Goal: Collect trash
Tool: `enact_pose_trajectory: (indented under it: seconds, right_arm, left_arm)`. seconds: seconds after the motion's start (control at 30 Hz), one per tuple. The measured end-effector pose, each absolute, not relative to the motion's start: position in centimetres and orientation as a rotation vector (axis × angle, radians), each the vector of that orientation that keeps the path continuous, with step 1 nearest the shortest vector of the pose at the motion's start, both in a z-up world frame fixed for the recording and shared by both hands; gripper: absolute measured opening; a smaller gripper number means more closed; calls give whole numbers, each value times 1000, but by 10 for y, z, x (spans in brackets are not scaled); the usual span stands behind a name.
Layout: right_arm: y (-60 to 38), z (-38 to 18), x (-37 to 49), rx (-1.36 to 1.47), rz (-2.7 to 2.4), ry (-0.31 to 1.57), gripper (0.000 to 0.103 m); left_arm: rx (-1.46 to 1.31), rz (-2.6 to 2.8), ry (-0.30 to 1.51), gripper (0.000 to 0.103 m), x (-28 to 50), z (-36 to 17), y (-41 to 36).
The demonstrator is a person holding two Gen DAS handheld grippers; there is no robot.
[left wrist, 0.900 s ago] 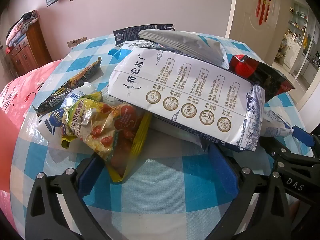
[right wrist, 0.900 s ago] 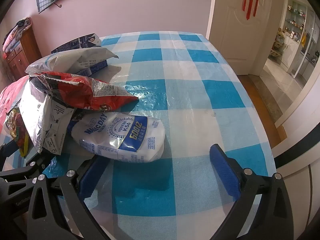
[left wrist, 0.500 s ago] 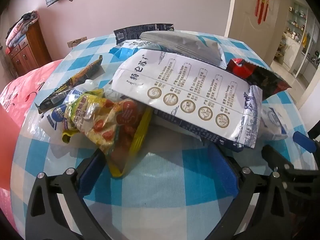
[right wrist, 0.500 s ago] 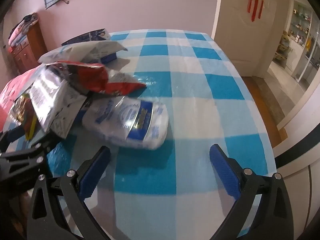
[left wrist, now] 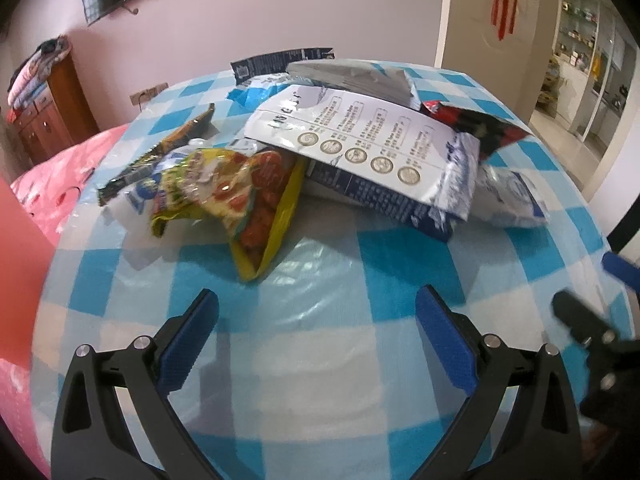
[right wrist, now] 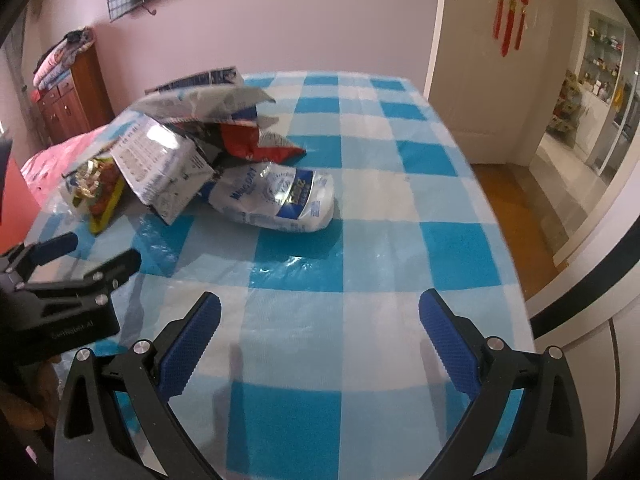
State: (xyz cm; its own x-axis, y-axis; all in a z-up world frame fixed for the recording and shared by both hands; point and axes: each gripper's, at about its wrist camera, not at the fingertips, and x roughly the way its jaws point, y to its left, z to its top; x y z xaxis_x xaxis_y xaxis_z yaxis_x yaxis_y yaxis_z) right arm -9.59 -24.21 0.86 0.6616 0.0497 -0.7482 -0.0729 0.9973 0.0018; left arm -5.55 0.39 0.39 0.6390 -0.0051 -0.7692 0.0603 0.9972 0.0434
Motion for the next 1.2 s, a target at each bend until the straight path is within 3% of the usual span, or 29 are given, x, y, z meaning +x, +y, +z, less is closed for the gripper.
enact_pose_trajectory:
  seconds: [0.63, 1.2]
  right_arm:
    - [-231, 92, -142, 9, 77, 662, 98]
    - [-225, 129, -163, -11, 56, 564, 98]
  left_arm:
    - [108, 8, 658, 99, -114, 92, 39]
    - [91, 18, 571, 99, -134, 123, 55]
